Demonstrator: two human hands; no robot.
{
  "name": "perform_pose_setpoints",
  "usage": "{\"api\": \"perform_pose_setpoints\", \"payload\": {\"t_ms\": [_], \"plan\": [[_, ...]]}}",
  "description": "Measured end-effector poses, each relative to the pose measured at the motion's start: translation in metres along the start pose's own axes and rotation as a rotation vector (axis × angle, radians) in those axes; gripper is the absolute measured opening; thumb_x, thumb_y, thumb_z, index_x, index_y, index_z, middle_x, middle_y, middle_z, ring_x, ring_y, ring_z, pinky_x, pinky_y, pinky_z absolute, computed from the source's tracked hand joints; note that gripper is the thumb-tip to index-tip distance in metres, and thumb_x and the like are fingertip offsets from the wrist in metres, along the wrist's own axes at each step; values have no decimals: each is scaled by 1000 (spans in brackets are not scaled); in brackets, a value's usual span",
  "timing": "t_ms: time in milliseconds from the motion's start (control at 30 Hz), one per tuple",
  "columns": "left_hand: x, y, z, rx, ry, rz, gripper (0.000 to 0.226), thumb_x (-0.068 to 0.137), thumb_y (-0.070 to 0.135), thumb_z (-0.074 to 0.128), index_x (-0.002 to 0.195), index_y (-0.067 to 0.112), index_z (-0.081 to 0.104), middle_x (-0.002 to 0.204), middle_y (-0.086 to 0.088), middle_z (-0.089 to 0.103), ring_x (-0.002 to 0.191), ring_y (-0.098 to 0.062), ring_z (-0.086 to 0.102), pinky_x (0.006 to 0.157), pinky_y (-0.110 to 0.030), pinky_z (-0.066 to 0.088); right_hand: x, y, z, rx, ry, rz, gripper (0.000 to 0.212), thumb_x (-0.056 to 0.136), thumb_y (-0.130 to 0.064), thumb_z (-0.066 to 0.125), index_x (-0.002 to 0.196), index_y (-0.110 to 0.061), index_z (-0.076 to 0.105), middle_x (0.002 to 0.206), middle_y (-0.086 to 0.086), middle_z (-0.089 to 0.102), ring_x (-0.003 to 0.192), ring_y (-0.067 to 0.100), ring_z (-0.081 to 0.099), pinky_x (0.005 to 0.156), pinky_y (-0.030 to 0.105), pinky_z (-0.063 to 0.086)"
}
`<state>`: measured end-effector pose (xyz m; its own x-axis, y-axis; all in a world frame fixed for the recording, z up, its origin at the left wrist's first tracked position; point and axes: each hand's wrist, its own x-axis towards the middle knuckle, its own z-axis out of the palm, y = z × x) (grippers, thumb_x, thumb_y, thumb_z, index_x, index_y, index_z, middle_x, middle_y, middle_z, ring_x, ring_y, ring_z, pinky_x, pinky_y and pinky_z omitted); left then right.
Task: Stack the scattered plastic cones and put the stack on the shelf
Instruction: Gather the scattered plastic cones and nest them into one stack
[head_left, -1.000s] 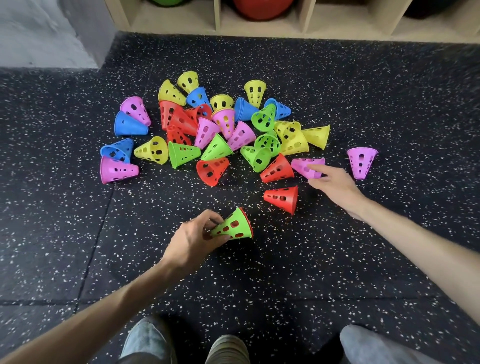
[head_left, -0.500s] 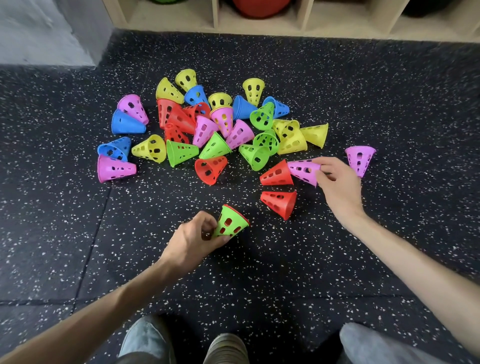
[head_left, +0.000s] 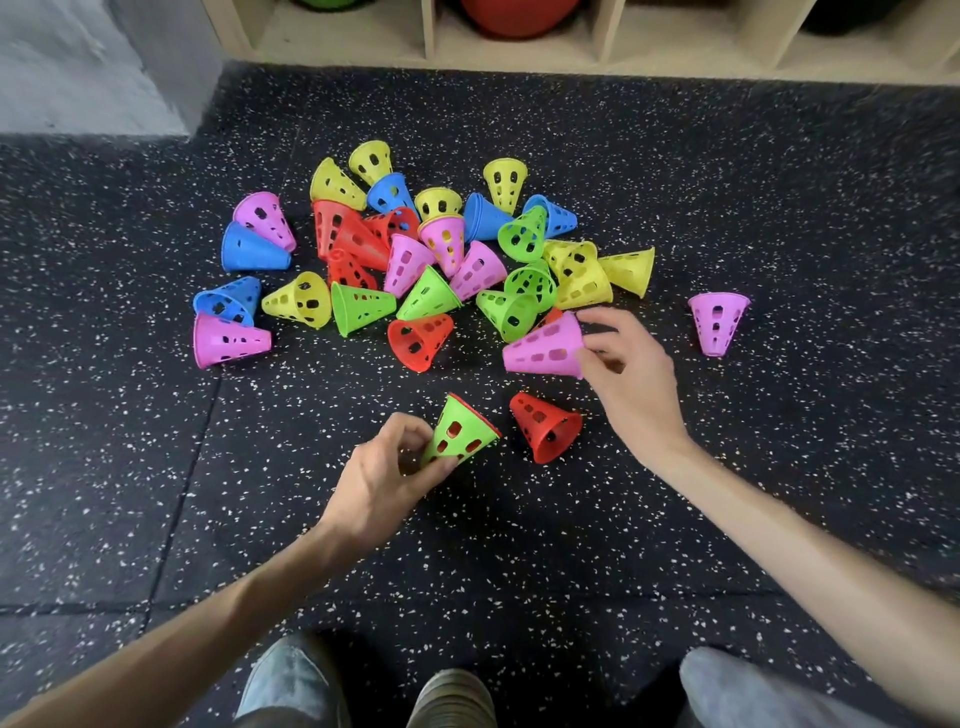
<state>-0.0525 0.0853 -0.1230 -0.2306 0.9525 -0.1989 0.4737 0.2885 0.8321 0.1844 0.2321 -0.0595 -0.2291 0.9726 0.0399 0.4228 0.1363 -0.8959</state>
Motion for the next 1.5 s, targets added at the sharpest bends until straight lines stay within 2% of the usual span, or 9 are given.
{"api": "perform_pose_setpoints", "payload": {"t_ms": [133, 267, 433, 667, 867, 1167, 1367, 1433, 1500], "plan": [[0, 5, 1, -52, 28, 17, 27, 87, 42, 78, 103, 36, 57, 99, 9, 72, 81, -6, 69, 70, -31, 58, -11, 2, 9, -19, -138, 2, 37, 96, -5, 62, 124, -28, 63, 98, -17, 76, 98, -3, 69, 82, 20, 50], [0, 6, 1, -61, 33, 30, 27, 88, 41, 77, 105, 37, 57, 100, 11, 73, 82, -7, 69, 70, -27, 56, -18, 3, 15, -34, -257, 22, 33, 96, -7, 61, 121, -28, 69, 103, -16, 77, 102, -3, 69, 91, 23, 52], [-1, 9, 2, -89, 38, 44, 28, 89, 34, 78, 109, 31, 59, 99, 11, 74, 86, -7, 69, 70, -15, 50, -22, -2, 19, 7, -294, 30, 30, 96, -5, 61, 118, -22, 72, 100, -12, 78, 98, -5, 69, 83, 7, 45], [-1, 5, 2, -75, 38, 36, 28, 89, 39, 77, 110, 36, 59, 102, 14, 73, 88, -8, 69, 77, -33, 57, -28, -4, 23, 23, -306, 51, 32, 96, -5, 62, 118, -26, 72, 95, -13, 78, 89, -2, 71, 84, 11, 48], [-2, 11, 4, -107, 31, 55, 27, 91, 35, 75, 114, 33, 59, 103, 10, 74, 87, -9, 69, 70, -23, 53, -39, -9, 34, 44, -371, 53, 31, 97, -3, 61, 121, -20, 72, 97, -11, 79, 91, -2, 71, 79, 8, 48], [-2, 9, 3, -93, 60, 53, 29, 91, 33, 76, 115, 30, 61, 100, 14, 74, 86, -12, 70, 73, -30, 56, -41, -8, 38, 48, -371, 63, 29, 95, -9, 66, 120, -24, 70, 96, -11, 78, 94, 1, 71, 84, 18, 53], [-3, 8, -1, -107, 33, 64, 29, 91, 38, 75, 116, 31, 62, 103, 16, 75, 92, -11, 72, 77, -35, 58, -43, -8, 43, 15, -407, 78, 40, 92, -6, 69, 125, -28, 63, 90, -9, 78, 89, 8, 71, 85, 23, 53], [-3, 10, -8, -74, 14, 66, 24, 94, 37, 70, 116, 30, 63, 103, 23, 73, 93, -7, 70, 79, -34, 58, -42, -7, 44, 9, -385, 81, 40, 92, -6, 70, 124, -29, 64, 90, -10, 78, 89, 6, 71, 84, 25, 53], [-1, 11, -23, -39, 39, 57, 19, 97, 36, 65, 116, 32, 65, 103, 21, 72, 93, -5, 67, 77, -29, 57, -42, -9, 46, 14, -369, 94, 40, 92, -8, 70, 124, -31, 64, 91, -12, 78, 92, 3, 71, 85, 25, 53]]}}
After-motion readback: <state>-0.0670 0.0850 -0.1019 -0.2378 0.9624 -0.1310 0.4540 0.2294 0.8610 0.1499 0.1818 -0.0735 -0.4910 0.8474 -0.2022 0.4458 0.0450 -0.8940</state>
